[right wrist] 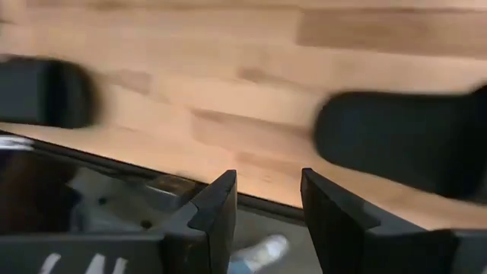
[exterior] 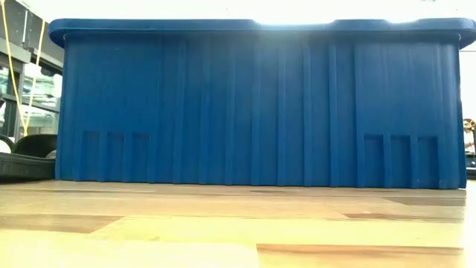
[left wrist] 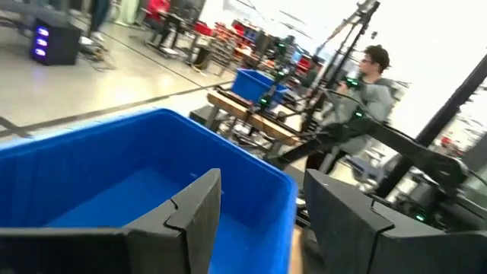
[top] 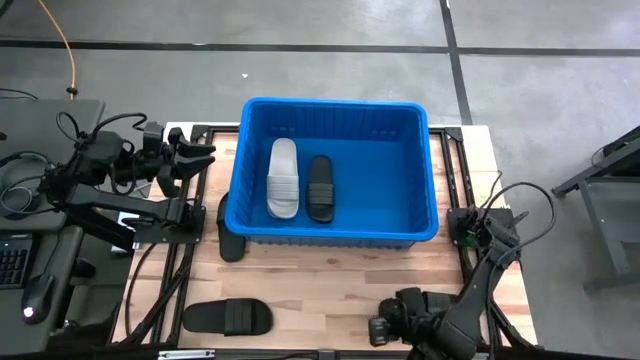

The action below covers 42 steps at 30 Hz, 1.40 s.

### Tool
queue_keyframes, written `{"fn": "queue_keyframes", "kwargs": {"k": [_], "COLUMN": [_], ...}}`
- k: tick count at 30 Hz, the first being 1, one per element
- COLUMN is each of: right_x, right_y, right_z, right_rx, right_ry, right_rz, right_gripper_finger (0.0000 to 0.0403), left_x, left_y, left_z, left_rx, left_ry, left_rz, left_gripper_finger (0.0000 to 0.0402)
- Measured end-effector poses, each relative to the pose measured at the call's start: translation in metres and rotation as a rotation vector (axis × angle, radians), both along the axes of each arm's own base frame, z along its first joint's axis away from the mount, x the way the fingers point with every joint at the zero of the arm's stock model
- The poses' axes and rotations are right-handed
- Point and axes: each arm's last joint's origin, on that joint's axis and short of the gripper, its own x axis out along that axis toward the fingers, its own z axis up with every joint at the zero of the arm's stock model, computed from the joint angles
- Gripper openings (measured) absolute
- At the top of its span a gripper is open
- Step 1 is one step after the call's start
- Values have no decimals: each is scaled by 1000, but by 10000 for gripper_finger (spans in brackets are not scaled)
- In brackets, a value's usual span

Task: Pick and place slides into bin
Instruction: Stack the black slide on top of the black slide in the blue bin

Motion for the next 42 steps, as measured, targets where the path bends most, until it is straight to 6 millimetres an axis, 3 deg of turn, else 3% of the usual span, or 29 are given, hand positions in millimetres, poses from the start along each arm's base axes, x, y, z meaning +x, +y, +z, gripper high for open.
{"fn": "queue_keyframes", "kwargs": {"k": [7, 20, 33, 38, 42], "right_x": [-23, -31, -25, -15, -6], "right_y": [15, 31, 20, 15, 8], "right_z": [-2, -7, -8, -5, -5], "right_rx": [40, 138, 32, -77, -85], "right_ry": [68, 115, 90, -98, -91], "right_rz": [22, 40, 18, 4, -11], "right_gripper_finger": [138, 138, 138, 138, 138], "left_x": [0, 0, -1, -2, -4], "left_y": [1, 1, -2, -2, -2], "left_z": [0, -1, -15, -18, -24], "left_rx": [15, 18, 5, -4, 25], "left_ry": [6, 17, 165, 194, 268], "left_rz": [20, 22, -54, -51, -58], "left_gripper_finger": [177, 177, 177, 177, 177]}}
